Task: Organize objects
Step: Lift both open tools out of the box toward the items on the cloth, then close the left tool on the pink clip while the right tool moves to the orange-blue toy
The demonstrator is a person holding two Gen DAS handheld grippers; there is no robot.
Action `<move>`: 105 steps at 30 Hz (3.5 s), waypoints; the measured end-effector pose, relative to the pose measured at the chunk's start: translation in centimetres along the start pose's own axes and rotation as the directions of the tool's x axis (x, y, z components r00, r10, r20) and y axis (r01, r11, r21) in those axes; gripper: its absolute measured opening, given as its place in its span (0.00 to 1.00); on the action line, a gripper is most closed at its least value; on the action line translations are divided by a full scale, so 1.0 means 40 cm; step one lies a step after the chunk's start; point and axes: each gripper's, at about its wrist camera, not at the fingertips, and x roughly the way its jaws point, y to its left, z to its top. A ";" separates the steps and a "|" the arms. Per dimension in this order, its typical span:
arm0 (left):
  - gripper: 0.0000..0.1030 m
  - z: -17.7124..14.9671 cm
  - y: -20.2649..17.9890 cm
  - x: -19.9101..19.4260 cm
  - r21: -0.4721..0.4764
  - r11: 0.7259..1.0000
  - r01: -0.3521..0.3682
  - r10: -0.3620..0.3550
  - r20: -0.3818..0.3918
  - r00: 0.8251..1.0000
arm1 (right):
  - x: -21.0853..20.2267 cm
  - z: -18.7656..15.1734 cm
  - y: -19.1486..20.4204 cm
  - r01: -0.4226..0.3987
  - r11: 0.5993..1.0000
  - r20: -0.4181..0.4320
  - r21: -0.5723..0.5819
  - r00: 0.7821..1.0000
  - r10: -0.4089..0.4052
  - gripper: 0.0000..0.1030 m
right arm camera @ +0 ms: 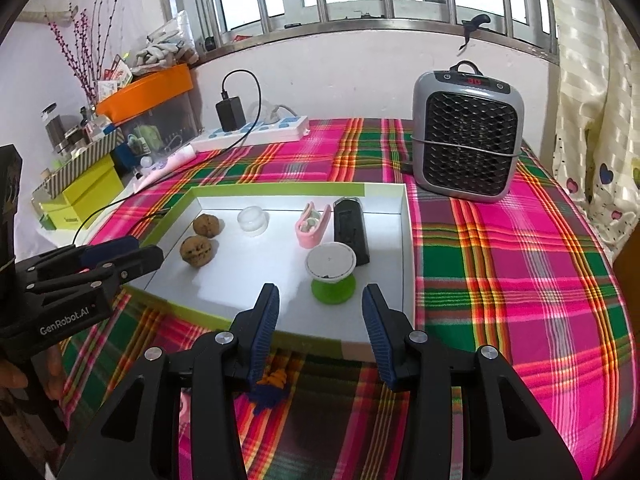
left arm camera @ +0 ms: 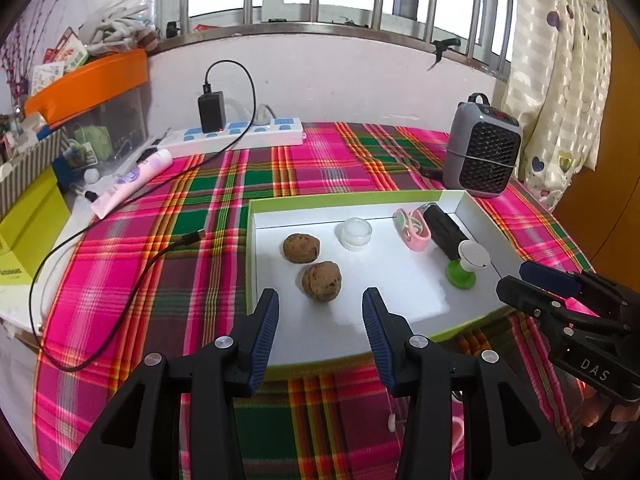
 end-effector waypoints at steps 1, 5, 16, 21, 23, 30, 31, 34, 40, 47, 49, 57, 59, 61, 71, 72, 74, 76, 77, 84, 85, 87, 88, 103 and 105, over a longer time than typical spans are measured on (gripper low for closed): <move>0.41 -0.002 0.000 -0.004 0.001 1.000 0.002 -0.002 0.001 1.000 | -0.005 -0.002 0.003 -0.002 1.000 0.003 0.000 1.000 0.002 0.43; 0.41 -0.017 0.003 -0.022 -0.001 1.000 0.001 -0.001 -0.001 1.000 | -0.024 -0.010 0.012 -0.007 1.000 0.010 -0.005 1.000 0.008 0.43; 0.41 -0.075 0.001 -0.069 -0.005 0.999 0.036 -0.036 -0.010 0.999 | -0.066 -0.043 0.028 -0.013 1.000 0.016 -0.009 1.000 0.013 0.43; 0.41 -0.105 -0.008 -0.080 0.001 0.998 0.060 -0.060 -0.026 0.998 | -0.077 -0.062 0.034 -0.021 1.000 0.013 -0.010 1.000 0.021 0.43; 0.41 -0.118 -0.012 -0.082 0.006 0.997 0.073 -0.073 -0.037 0.997 | -0.082 -0.073 0.037 -0.022 1.000 0.011 -0.011 1.000 0.022 0.43; 0.41 -0.155 -0.033 -0.088 0.023 0.991 0.134 -0.132 -0.063 0.989 | -0.092 -0.096 0.038 -0.027 1.000 0.003 -0.002 1.000 0.027 0.43; 0.41 -0.161 -0.036 -0.090 0.027 0.989 0.142 -0.140 -0.065 0.988 | -0.093 -0.098 0.037 -0.027 1.000 0.002 -0.001 1.000 0.027 0.43; 0.41 -0.174 -0.046 -0.090 0.025 0.983 0.182 -0.179 -0.081 0.981 | -0.094 -0.106 0.037 -0.029 1.000 -0.002 0.002 1.000 0.029 0.43; 0.41 -0.193 -0.074 -0.083 0.043 0.969 0.245 -0.239 -0.108 0.965 | -0.093 -0.118 0.039 -0.030 1.000 -0.014 0.002 0.999 0.030 0.43; 0.41 -0.194 -0.107 -0.068 0.085 0.964 0.253 -0.241 -0.128 0.962 | -0.094 -0.120 0.029 -0.025 1.000 -0.014 0.016 1.000 0.025 0.43; 0.41 -0.191 -0.109 -0.064 0.090 0.964 0.251 -0.239 -0.127 0.963 | -0.096 -0.121 0.026 -0.023 1.000 -0.012 0.019 1.000 0.024 0.43; 0.41 -0.188 -0.126 -0.039 0.114 0.964 0.241 -0.223 -0.154 0.963 | -0.094 -0.121 0.015 -0.020 0.999 -0.018 0.030 1.000 0.020 0.43; 0.41 -0.184 -0.126 -0.035 0.112 0.964 0.240 -0.222 -0.155 0.963 | -0.092 -0.121 0.016 -0.017 0.999 -0.021 0.029 1.000 0.017 0.43; 0.41 -0.183 -0.127 -0.032 0.115 0.966 0.231 -0.213 -0.155 0.965 | -0.092 -0.120 0.016 -0.019 0.999 -0.023 0.028 1.000 0.020 0.43; 0.27 -0.186 -0.120 -0.036 0.107 0.971 0.213 -0.196 -0.151 0.969 | -0.086 -0.120 0.024 -0.014 1.000 -0.033 0.019 0.999 0.014 0.43; 0.25 -0.187 -0.119 -0.037 0.104 0.971 0.213 -0.197 -0.151 0.969 | -0.086 -0.120 0.025 -0.013 1.000 -0.034 0.018 0.999 0.014 0.43; 0.23 -0.189 -0.115 -0.040 0.098 0.972 0.214 -0.198 -0.149 0.969 | -0.085 -0.122 0.029 -0.013 1.000 -0.037 0.015 0.999 0.014 0.43; 0.21 -0.191 -0.111 -0.042 0.090 0.973 0.214 -0.199 -0.148 0.969 | -0.084 -0.122 0.032 -0.012 1.000 -0.038 0.013 0.999 0.012 0.43; 0.21 -0.192 -0.109 -0.043 0.085 0.973 0.215 -0.201 -0.147 0.968 | -0.084 -0.121 0.032 -0.012 1.000 -0.039 0.012 0.999 0.012 0.43; 0.21 -0.208 -0.095 -0.061 0.079 0.977 0.200 -0.188 -0.143 0.972 | -0.075 -0.122 0.047 -0.008 1.000 -0.052 0.001 0.999 0.008 0.43; 0.21 -0.211 -0.090 -0.065 0.075 0.978 0.195 -0.183 -0.142 0.973 | -0.072 -0.122 0.048 -0.005 1.000 -0.058 -0.001 0.998 0.005 0.43; 0.21 -0.215 -0.082 -0.069 0.071 0.979 0.190 -0.179 -0.139 0.974 | -0.065 -0.121 0.052 -0.008 1.000 -0.064 -0.003 0.998 0.007 0.43; 0.21 -0.216 -0.077 -0.071 0.065 0.981 0.185 -0.175 -0.138 0.975 | -0.063 -0.120 0.053 -0.007 1.000 -0.067 -0.004 0.998 0.007 0.43; 0.21 -0.209 -0.026 -0.064 0.008 0.991 0.131 -0.129 -0.127 0.984 | 0.005 -0.104 0.075 0.044 0.997 -0.138 -0.061 0.989 -0.052 0.43; 0.22 -0.204 -0.026 -0.059 0.012 0.992 0.129 -0.126 -0.128 0.984 | 0.015 -0.103 0.071 0.039 0.998 -0.154 -0.051 0.987 -0.046 0.43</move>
